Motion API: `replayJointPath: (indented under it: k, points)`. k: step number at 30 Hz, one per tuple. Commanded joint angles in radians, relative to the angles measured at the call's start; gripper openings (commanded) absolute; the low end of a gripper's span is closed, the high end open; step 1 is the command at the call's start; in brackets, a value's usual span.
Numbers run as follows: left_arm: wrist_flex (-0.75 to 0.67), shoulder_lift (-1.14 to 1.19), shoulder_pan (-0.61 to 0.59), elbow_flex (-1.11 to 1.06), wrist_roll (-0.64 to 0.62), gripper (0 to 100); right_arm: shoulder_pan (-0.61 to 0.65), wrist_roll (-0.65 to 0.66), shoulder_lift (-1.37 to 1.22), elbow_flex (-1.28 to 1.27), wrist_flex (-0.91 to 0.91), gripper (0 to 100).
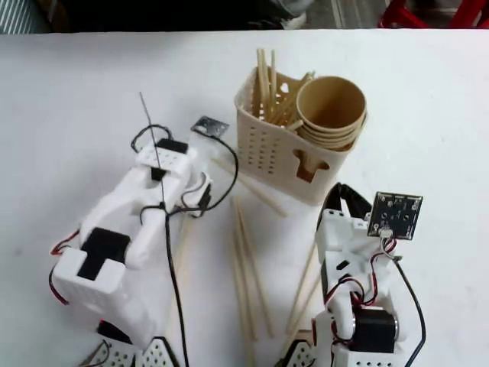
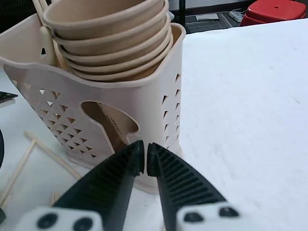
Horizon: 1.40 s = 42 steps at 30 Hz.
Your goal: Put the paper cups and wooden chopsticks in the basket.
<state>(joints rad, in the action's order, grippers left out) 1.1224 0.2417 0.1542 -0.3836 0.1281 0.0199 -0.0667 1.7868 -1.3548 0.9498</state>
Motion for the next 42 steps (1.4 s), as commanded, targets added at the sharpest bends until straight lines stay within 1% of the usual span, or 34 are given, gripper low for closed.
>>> replayJointPath:
  k: [1, 5, 10, 24, 33, 37, 40, 42]
  points:
    - [-0.025, -0.027, -0.007, -0.003, -0.012, 2, -0.008, -0.005, 0.007, 0.012, -0.021, 2.6]
    - [-0.012, -0.039, -0.007, 0.006, -0.012, 2, -0.008, -0.005, 0.007, 0.012, -0.021, 2.6]
    - [0.084, -0.041, -0.007, 0.123, -0.017, 2, -0.008, -0.005, 0.007, 0.012, -0.021, 2.6]
    - [0.394, -0.041, -0.007, 0.615, -0.018, 2, -0.008, -0.005, 0.007, 0.012, -0.021, 2.6]
    - [0.58, -0.039, -0.005, 1.054, -0.02, 2, -0.008, -0.005, 0.007, 0.012, -0.021, 2.6]
    - [0.615, -0.039, 0.021, 1.241, -0.02, 2, -0.008, -0.005, 0.007, 0.012, -0.021, 2.6]
    - [0.603, -0.033, 0.076, 1.359, -0.021, 2, -0.008, -0.005, 0.007, 0.012, -0.021, 2.6]
    - [0.566, -0.03, 0.125, 1.422, -0.044, 2, -0.008, -0.005, 0.007, 0.012, -0.021, 2.6]
